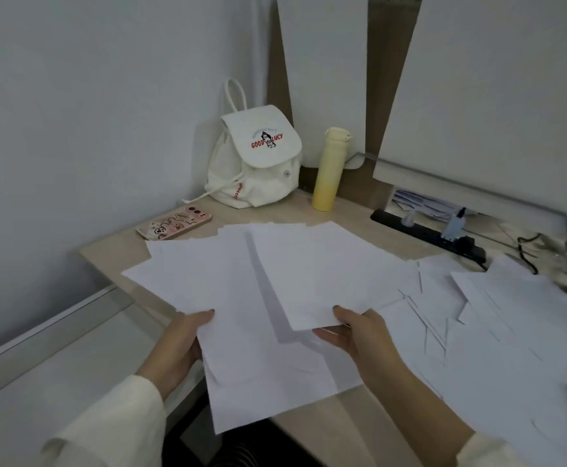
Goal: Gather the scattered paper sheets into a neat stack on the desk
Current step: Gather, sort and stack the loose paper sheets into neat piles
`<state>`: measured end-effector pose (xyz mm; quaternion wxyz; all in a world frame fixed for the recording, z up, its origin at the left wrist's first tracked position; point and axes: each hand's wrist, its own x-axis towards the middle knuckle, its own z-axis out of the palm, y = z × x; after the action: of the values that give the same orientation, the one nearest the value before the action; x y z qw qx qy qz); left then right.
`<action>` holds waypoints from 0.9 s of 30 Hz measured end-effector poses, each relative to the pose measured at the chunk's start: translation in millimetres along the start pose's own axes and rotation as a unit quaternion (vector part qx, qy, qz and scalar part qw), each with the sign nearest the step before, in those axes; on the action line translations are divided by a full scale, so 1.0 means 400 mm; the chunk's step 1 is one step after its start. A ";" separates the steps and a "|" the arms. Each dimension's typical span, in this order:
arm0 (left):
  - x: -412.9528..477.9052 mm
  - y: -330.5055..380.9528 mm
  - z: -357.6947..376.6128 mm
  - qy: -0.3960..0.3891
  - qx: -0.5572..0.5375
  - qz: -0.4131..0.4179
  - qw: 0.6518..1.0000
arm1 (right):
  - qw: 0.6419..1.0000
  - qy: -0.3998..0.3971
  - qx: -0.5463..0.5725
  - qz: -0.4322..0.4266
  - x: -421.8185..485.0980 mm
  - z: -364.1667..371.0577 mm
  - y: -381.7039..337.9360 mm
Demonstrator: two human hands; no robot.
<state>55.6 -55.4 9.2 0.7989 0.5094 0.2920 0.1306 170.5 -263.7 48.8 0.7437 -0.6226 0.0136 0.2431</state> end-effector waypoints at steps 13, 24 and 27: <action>-0.026 0.039 0.050 0.027 0.077 0.036 0.996 | 0.981 -0.156 -0.104 0.054 -0.037 -0.017 0.037; -0.113 0.159 -0.038 -0.055 0.069 0.136 0.987 | 0.984 -0.103 -0.133 -0.050 0.066 -0.153 -0.151; -0.118 0.171 -0.029 -0.063 0.054 0.137 0.987 | 0.987 -0.150 -0.044 -0.036 0.071 -0.146 -0.157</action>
<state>17.2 -40.2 82.2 0.7615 0.5942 0.1749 0.1910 235.6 -315.0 84.1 0.7173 -0.6115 -0.1314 0.3071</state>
